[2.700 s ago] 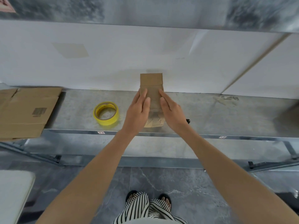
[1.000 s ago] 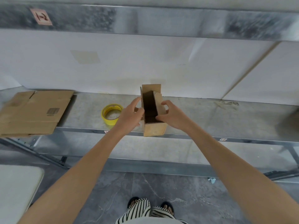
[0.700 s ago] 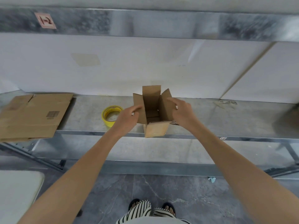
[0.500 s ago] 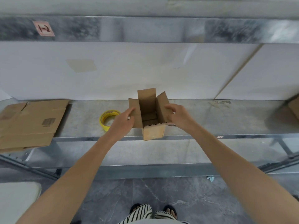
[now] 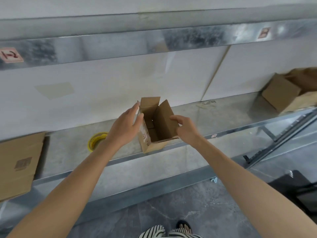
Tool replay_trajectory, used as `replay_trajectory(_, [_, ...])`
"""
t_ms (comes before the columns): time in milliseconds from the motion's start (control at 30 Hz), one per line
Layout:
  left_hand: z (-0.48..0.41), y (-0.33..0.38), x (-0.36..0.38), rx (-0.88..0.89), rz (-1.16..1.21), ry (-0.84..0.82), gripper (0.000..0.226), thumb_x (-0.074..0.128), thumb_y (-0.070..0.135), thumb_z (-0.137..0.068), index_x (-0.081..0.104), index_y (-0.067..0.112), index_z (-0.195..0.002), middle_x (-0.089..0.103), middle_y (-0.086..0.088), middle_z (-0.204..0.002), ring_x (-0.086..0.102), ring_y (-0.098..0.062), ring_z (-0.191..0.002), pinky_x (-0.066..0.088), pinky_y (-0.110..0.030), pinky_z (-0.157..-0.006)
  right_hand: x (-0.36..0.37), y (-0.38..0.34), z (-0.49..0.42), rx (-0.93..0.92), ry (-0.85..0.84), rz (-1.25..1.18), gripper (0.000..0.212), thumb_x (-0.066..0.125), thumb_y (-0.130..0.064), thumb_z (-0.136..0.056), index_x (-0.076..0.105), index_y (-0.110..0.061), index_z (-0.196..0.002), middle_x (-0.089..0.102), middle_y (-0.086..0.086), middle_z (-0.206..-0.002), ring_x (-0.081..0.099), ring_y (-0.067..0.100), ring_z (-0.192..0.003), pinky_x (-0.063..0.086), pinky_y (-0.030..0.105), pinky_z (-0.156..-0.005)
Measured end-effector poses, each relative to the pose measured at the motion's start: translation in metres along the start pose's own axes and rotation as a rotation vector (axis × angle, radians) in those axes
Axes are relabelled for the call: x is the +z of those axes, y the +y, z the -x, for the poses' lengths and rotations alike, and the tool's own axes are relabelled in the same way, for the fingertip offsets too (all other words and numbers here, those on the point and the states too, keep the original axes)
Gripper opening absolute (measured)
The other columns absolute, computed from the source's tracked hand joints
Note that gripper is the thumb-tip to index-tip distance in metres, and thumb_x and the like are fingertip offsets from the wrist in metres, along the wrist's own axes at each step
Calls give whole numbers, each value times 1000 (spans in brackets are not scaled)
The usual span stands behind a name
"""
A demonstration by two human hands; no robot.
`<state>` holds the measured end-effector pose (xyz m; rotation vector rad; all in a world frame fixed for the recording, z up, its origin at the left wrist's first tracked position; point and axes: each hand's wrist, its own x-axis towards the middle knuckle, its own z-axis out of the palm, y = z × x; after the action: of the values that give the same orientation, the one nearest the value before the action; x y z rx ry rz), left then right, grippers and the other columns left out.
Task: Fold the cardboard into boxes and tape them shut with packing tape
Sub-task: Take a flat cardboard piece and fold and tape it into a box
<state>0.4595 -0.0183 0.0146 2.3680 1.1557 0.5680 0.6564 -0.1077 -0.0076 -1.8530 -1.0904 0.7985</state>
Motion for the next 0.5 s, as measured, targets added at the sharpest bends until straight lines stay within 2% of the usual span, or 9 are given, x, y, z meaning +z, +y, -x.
replay_trajectory(133, [-8,4,0,8,12,42,52,30,37,-102,19,23,-151,36,-5,-151,37,-22,-137,33,-35,-107,-20,-17,-7,-64,85,5,58,42,20,-81,57,-10,-128,57,8,-129,53,24,-118,50,36,-96])
replay_trajectory(300, [-17,13,7,38,-35,24,53,30,37,-102,17,21,-151,34,-6,-152,35,-25,-138,32,-38,-109,-53,-26,-7,-90,142,122,56,42,17,-83,54,-10,-131,55,6,-131,50,20,-121,45,23,-92])
replay_trajectory(500, [-30,37,35,90,-103,-61,51,29,35,-103,21,18,-150,30,-5,-154,29,-23,-141,26,-36,-112,-95,-2,-9,-46,226,153,56,42,16,-83,54,-8,-132,55,8,-133,50,24,-122,45,24,-90])
